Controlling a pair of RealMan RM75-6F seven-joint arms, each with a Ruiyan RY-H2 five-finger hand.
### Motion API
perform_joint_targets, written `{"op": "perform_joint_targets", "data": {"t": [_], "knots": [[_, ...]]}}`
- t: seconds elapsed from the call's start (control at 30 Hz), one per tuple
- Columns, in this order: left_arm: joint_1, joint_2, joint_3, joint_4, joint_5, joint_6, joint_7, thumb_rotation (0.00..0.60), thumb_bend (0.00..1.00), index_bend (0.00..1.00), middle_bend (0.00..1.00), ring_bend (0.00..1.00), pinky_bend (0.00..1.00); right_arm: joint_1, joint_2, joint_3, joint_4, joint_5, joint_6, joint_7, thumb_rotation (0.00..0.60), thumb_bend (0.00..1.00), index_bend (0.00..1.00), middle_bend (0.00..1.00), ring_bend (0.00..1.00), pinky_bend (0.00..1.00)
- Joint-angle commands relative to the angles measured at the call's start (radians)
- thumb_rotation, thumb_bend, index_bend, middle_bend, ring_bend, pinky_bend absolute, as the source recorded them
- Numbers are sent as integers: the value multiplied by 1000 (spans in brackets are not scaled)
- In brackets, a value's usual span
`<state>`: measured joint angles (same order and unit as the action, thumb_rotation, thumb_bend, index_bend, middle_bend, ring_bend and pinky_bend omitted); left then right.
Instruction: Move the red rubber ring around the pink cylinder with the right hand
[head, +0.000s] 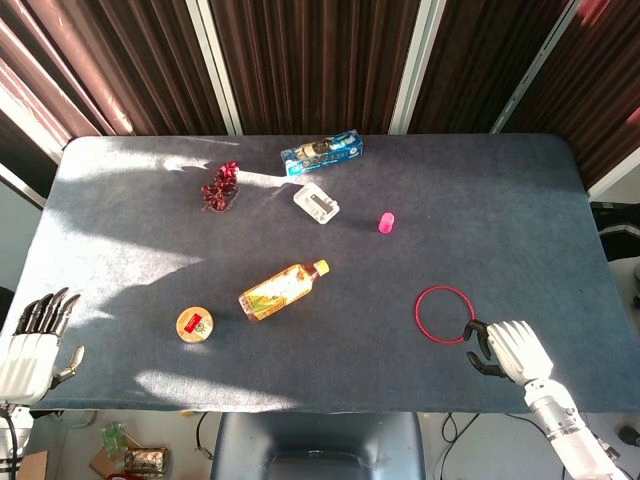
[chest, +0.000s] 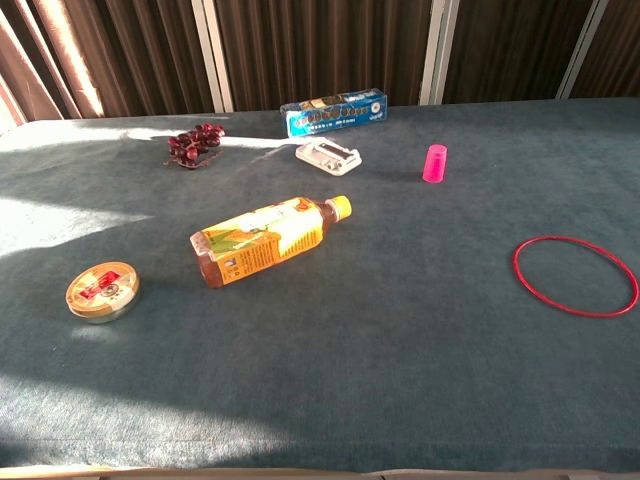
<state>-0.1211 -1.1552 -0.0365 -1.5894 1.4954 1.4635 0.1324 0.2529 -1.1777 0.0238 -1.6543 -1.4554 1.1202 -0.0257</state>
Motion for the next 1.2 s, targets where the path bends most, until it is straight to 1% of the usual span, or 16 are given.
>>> {"op": "perform_joint_targets", "data": {"t": [0.03,0.3,0.6,0.8,1.2], "knots": [[-2,2,1,-2,-2,-6,-4,600,404,71,0,0,116,20,-24,13,10,45,-34,-25,600,447,595,866,1000,1000],[-3,7,2,-5,0,-9,-12,600,404,71,0,0,118,56,-81,23,35,149,-99,-113,600,464,595,869,1000,1000],[-1,10,2,-5,2,-4,-22,600,403,72,0,0,119,81,-152,35,93,235,-124,-178,600,482,628,919,1000,1000],[-1,9,1,-5,2,-3,-23,600,405,71,0,0,120,90,-173,40,116,257,-125,-181,600,485,640,955,1000,1000],[0,9,2,-7,2,-4,-20,600,405,71,0,0,121,102,-180,30,121,276,-139,-182,600,485,634,980,1000,1000]]}}
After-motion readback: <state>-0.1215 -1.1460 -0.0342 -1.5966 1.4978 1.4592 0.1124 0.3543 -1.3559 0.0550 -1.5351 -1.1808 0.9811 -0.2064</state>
